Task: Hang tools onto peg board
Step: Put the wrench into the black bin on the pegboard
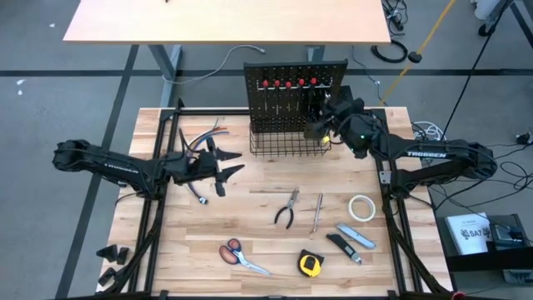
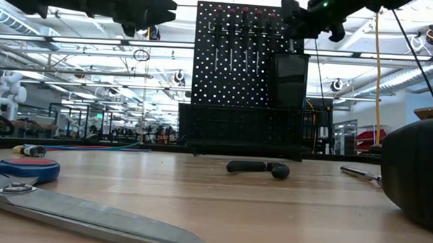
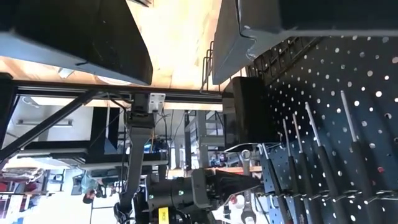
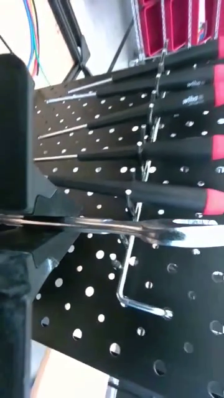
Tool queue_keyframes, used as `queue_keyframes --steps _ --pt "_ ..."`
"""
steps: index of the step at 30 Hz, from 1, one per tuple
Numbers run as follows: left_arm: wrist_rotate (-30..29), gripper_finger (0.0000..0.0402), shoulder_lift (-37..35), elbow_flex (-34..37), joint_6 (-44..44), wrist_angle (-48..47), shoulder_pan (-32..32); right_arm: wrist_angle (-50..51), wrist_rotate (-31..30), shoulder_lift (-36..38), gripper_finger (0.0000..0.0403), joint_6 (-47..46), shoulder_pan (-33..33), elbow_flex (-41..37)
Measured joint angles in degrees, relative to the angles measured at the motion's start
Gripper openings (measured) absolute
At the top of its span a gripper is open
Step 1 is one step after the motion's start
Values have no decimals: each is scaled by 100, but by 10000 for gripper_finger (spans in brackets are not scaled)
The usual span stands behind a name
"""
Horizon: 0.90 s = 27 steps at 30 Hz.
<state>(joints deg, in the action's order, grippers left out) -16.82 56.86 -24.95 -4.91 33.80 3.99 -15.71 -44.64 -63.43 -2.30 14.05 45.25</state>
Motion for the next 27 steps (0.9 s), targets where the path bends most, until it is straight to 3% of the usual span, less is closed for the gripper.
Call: queue_keyframes --steps 19,27 --pt "9 176 0 0 4 0 0 233 -2 -145 11 -136 64 0" --pt "13 176 0 0 4 -2 0 319 -2 -143 76 -119 -15 0"
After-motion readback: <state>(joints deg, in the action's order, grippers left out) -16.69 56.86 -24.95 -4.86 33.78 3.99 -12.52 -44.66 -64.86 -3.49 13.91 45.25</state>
